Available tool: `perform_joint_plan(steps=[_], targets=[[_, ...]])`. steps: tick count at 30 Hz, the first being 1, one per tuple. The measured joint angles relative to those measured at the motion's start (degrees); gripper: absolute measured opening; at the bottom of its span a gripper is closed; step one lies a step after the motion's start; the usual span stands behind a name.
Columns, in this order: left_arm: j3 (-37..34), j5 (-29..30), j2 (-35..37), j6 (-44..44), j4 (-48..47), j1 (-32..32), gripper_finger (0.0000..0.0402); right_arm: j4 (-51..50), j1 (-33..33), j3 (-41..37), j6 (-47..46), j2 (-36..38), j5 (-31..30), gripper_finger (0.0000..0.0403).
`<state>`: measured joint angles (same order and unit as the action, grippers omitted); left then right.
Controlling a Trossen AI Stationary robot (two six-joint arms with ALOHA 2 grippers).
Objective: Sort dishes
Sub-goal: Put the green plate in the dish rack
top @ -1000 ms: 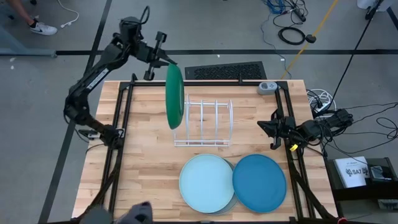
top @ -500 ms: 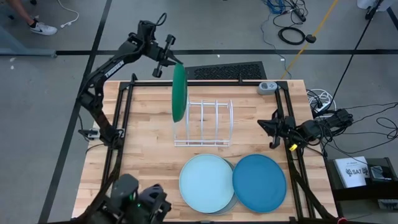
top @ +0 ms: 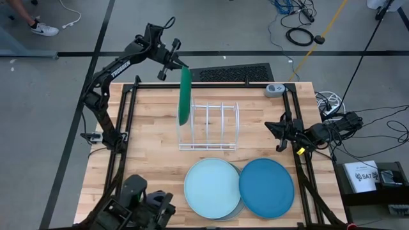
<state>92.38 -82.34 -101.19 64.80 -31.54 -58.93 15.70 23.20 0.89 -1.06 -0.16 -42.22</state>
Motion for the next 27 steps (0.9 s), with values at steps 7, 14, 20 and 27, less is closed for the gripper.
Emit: perform_joint_plan(steps=[7, 14, 20, 27], targets=[[0.0, 4.6, 0.0, -7.8, -5.4, 0.0, 0.0015, 0.0, 0.0, 0.0, -0.1, 0.0, -0.1, 0.0009], [0.0, 6.2, 0.0, -3.3, -10.3, 0.0, 0.0058, 0.1, 0.0, 0.0, -0.4, 0.0, -0.3, 0.0009], [0.0, 6.3, 0.0, 1.8, -14.0, 0.0, 0.0062, 0.1, 0.0, 0.0, -0.8, 0.0, -0.3, 0.0009], [0.0, 5.4, 0.0, 1.6, -16.8, 0.0, 0.0063, 0.1, 0.0, 0.0, -1.2, 0.0, -1.5, 0.0009]])
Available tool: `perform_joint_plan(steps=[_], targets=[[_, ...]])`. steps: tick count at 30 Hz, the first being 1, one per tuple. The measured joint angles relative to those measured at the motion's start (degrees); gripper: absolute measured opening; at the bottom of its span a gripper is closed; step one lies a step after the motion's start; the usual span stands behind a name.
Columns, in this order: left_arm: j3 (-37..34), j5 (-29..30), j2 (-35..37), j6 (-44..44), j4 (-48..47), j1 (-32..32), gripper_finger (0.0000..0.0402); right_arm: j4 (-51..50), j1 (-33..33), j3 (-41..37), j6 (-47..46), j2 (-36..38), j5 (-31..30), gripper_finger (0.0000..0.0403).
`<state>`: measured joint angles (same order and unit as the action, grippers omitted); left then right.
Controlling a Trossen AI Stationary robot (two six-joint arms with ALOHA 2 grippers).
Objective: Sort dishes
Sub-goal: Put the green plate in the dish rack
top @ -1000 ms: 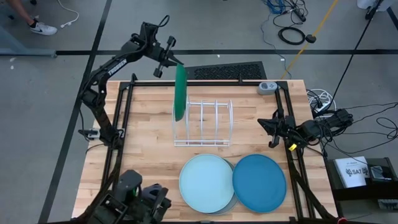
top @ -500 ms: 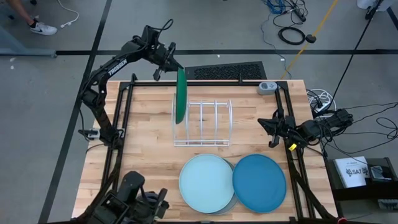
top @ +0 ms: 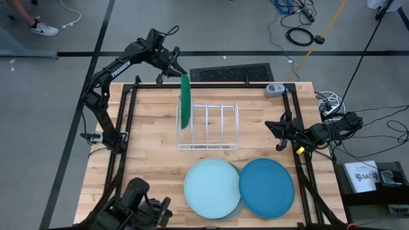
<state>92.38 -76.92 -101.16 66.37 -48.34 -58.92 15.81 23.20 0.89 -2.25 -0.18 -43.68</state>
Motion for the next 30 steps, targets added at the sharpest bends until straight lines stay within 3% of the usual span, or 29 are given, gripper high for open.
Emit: perform_joint_plan(steps=[8, 21, 30], targets=[[0.0, -0.4, 0.0, 0.1, -7.0, 0.1, 0.0094, 0.0, 0.0, 0.0, 0.1, 0.0, -0.1, 0.0009], [0.0, 4.1, 0.0, 2.8, -15.0, 2.6, 0.0171, 0.0, 0.0, 0.0, 0.1, 0.0, -0.1, 0.0009], [0.0, 6.7, 0.0, 5.6, -20.4, 6.3, 0.0185, 0.0, 0.0, 0.0, 0.1, 0.0, -0.1, 0.0009]])
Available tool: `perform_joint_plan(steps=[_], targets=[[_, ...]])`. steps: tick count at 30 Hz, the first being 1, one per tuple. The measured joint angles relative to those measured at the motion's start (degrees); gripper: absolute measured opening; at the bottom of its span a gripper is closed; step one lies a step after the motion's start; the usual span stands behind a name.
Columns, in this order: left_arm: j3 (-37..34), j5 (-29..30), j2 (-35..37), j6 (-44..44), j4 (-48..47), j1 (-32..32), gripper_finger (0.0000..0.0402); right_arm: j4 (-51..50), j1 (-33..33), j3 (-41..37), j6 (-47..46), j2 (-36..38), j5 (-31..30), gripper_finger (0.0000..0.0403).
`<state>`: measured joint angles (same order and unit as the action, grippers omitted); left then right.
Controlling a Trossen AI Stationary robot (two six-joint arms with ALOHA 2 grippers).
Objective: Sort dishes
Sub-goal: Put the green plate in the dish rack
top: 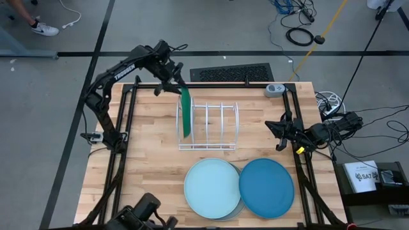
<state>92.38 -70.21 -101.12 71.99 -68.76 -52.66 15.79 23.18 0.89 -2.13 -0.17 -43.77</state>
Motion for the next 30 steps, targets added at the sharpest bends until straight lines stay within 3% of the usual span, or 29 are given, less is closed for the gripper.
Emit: perform_joint_plan(steps=[18, 30], targets=[[0.0, 2.9, 3.2, -2.1, -2.4, 4.4, 0.0187, 0.0, 0.0, 0.0, 0.0, 0.0, 0.1, 0.0009], [0.0, 16.9, 3.7, -16.2, -1.7, 7.8, 0.0249, 0.0, 0.0, 0.0, 1.1, 0.0, 0.1, 0.0009]])
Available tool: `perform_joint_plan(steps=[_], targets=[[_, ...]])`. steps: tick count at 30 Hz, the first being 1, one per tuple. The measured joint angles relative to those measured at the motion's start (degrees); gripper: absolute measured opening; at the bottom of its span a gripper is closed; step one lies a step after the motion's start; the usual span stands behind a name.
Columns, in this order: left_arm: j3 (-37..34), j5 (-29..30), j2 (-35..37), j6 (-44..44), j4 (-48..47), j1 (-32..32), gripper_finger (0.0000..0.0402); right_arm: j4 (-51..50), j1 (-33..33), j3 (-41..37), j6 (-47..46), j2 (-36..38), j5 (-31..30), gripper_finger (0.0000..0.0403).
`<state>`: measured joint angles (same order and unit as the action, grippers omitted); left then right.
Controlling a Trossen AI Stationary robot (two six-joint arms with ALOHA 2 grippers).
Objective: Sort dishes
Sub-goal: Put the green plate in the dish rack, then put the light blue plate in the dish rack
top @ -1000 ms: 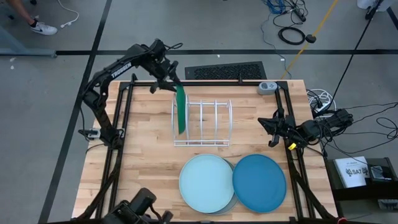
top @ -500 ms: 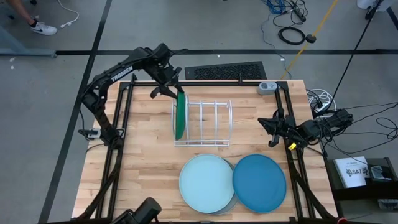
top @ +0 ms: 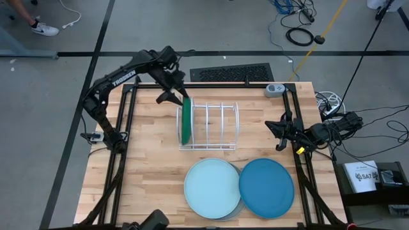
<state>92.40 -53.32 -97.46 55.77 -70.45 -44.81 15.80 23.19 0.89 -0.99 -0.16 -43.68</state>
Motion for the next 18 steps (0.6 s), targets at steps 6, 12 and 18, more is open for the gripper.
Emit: perform_joint_plan(steps=[6, 12, 18], targets=[[0.0, 7.9, 1.2, -1.6, 0.9, 1.7, 0.0253, 0.0, 0.0, 0.0, 0.4, 0.0, 0.0, 0.0009], [0.0, 10.8, 5.9, -2.3, 2.9, 1.8, 0.0253, 0.0, 0.0, 0.0, 0.4, 0.0, 0.2, 0.0009], [0.0, 10.7, 11.0, -3.5, 3.7, 2.0, 0.0253, 0.0, 0.0, 0.0, 0.8, 0.0, 0.2, 0.0009]])
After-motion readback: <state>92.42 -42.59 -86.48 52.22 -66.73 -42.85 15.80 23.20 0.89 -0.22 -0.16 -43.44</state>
